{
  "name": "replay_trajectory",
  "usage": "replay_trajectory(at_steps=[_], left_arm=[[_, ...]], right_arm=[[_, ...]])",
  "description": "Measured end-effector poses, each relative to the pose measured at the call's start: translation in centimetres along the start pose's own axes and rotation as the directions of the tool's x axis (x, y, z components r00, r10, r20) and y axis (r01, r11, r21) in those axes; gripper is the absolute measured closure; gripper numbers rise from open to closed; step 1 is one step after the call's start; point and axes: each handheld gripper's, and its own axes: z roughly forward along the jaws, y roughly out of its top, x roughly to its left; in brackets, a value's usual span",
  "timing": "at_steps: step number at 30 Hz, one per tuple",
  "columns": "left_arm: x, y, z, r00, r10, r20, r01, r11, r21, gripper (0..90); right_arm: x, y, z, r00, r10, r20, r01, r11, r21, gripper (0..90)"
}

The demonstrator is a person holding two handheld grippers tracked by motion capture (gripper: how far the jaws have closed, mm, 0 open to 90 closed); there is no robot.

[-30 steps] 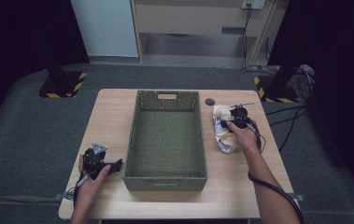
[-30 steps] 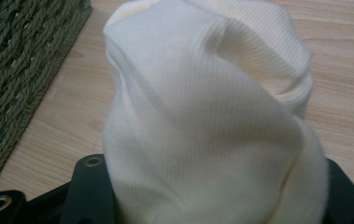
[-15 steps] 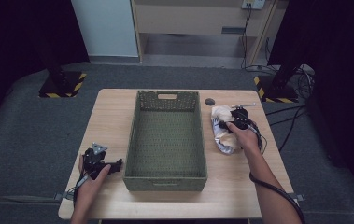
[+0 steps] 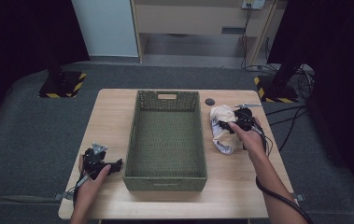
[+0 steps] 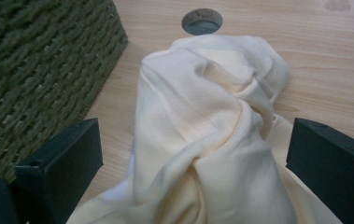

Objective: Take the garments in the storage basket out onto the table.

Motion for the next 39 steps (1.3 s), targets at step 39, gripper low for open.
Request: replay_trajectory(at_steps=[39], left_arm=[[0.0, 0.0, 0.0, 1.0, 0.0, 0.0, 0.0, 1.0, 0.0, 0.0]], right_arm=[[5.5, -5.3, -6.8, 0.986, -0.16, -0.048, 0.155, 0.984, -0.085, 3.1]])
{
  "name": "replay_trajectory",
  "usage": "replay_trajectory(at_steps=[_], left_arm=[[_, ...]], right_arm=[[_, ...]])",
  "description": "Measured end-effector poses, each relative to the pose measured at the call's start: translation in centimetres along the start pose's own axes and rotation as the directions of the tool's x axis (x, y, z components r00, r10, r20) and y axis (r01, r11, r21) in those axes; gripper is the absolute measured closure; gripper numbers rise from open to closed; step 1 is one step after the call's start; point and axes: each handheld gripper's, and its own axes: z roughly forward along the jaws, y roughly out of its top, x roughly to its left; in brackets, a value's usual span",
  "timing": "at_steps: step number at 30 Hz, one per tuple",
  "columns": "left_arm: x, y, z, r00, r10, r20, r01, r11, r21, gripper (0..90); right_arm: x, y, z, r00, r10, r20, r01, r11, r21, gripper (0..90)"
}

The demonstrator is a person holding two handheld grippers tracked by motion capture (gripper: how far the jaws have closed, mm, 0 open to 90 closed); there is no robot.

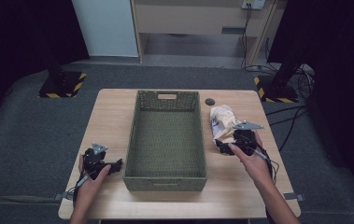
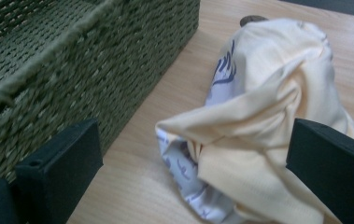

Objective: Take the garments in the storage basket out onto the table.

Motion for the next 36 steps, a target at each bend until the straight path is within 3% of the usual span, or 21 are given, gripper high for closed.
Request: replay_trajectory(at_steps=[12, 17, 32, 36], left_arm=[[0.0, 0.0, 0.0, 1.0, 0.0, 0.0, 0.0, 1.0, 0.0, 0.0], [0.0, 0.0, 0.0, 1.0, 0.0, 0.0, 0.0, 1.0, 0.0, 0.0], [0.0, 0.0, 0.0, 1.0, 0.0, 0.0, 0.0, 1.0, 0.0, 0.0], [0.0, 0.0, 0.0, 1.0, 0.0, 0.0, 0.0, 1.0, 0.0, 0.0]], right_arm=[[1.4, -4.1, -0.6, 0.9994, 0.012, -0.033, -0.01, 0.999, 0.046, 3.5], [2.8, -6.6, -0.5, 0.999, 0.02, -0.04, -0.017, 0.997, 0.078, 3.2], [3.4, -9.5, 0.7, 0.9994, 0.031, -0.017, -0.028, 0.992, 0.126, 2.6], [3.7, -9.9, 0.8, 1.0, 0.003, -0.008, -0.002, 0.993, 0.114, 0.9]])
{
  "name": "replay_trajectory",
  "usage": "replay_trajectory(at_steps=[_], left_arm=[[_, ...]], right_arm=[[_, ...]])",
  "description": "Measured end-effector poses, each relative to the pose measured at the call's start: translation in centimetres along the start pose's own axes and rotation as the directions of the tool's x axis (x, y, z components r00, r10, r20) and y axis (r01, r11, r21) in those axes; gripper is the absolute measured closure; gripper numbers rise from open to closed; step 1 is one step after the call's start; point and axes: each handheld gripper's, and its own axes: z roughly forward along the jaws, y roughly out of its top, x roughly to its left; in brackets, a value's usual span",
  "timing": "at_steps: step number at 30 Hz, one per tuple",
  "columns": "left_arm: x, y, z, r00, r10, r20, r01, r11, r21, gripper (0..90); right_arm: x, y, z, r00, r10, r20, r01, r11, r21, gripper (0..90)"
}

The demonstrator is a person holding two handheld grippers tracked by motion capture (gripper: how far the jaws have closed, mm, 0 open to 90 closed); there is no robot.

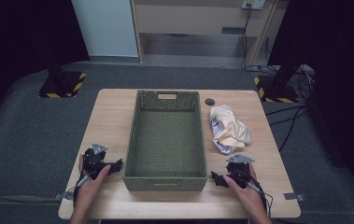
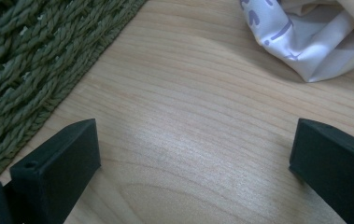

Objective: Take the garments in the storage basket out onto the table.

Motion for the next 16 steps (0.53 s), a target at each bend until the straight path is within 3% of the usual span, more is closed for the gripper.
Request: replay_trajectory(at_steps=[3, 16], left_arm=[[-0.02, -0.01, -0.01, 1.0, -0.001, -0.001, 0.001, 1.0, 0.0, 0.0], [-0.17, -0.15, -0.15, 1.0, 0.0, 0.0, 0.0, 1.0, 0.0, 0.0]], right_arm=[[0.27, -0.12, 0.07, 0.9993, -0.032, 0.016, 0.032, 0.999, 0.007, 0.4], [0.41, -0.13, 0.1, 0.9993, -0.027, 0.026, 0.027, 1.0, 0.007, 0.3]])
